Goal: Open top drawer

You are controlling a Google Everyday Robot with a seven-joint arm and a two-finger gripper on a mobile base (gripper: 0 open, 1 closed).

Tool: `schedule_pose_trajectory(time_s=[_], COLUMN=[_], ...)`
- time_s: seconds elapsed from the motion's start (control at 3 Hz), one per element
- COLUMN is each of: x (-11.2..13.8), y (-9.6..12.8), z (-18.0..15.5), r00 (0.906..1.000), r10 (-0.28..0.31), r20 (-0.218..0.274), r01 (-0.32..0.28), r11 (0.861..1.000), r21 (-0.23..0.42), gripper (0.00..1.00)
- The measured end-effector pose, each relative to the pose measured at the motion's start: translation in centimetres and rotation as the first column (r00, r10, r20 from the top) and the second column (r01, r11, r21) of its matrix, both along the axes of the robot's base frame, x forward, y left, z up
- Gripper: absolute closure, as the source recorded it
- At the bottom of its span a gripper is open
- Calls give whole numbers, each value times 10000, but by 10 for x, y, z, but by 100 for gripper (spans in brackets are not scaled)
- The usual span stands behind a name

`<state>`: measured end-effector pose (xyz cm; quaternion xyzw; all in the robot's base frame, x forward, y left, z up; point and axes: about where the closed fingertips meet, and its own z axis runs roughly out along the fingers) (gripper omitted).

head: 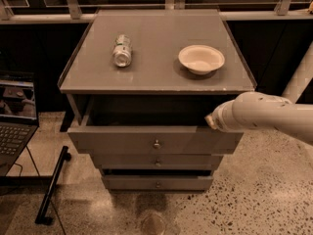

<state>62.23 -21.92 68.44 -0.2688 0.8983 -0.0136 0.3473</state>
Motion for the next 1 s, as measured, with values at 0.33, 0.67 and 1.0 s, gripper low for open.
schedule_pose_trajectory(time_s=[0.33, 0.67, 1.0], x=[0, 25, 25], y=[0, 8, 8], z=[0, 1, 1], r00=[10000, 9999, 9999], r10=[0, 69, 69], r20=[0, 74, 75], r01=[0, -66, -66], r11=[10000, 9991, 9991], r21=[0, -416, -428], gripper=[100, 100, 100])
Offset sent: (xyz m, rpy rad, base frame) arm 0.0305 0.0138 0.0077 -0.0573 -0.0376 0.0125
